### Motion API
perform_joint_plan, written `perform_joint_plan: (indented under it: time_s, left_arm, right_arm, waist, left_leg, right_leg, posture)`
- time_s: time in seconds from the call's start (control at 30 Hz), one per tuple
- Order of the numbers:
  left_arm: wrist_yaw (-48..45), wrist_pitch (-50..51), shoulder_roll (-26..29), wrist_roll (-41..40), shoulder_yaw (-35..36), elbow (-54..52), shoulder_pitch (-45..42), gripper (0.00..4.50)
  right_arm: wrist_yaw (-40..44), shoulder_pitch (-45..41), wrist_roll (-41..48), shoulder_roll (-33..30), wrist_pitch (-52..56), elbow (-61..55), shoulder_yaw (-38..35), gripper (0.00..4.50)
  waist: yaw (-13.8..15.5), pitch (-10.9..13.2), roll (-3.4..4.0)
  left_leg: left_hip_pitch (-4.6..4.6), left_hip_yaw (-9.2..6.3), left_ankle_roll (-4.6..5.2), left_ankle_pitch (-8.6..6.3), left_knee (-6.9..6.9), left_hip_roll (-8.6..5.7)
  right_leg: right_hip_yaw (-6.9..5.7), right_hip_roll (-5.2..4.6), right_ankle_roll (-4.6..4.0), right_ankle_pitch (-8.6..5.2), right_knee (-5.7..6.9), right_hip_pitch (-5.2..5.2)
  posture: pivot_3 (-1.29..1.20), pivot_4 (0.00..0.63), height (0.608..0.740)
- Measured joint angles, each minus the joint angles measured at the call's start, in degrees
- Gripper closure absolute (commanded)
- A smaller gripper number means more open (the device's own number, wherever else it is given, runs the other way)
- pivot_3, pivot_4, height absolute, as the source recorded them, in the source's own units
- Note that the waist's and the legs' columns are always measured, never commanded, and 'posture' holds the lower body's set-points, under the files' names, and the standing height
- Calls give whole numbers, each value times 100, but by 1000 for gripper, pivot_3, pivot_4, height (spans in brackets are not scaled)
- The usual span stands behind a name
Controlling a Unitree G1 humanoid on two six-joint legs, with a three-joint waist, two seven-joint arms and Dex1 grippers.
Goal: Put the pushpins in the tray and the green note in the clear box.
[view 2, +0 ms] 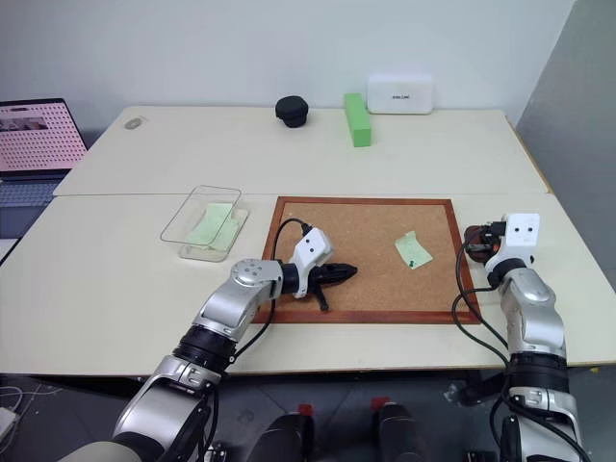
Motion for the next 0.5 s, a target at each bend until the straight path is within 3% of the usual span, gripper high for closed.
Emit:
perform_joint_plan:
  time_s: [0.07,0.5]
  left_arm:
    - [-2,0,0,0,0,-8,0,4500]
    - [-6,2,4,0,0,-69,17,4500]
  right_arm:
    - [-34,-34,2,0,51,58,-10,4451]
    - [-55,-198,-88,-28,-32,550,-53,2025]
  waist:
    - [-1,0,0]
    - [-5,0,0]
  left_leg:
    - [0,0,0,0,0,0]
    - [1,0,0,0,0,0]
  right_leg:
    - [0,0,1,1,0,0]
    - [0,0,2,1,0,0]
  posture:
    - [0,150,740]
    - [0,150,740]
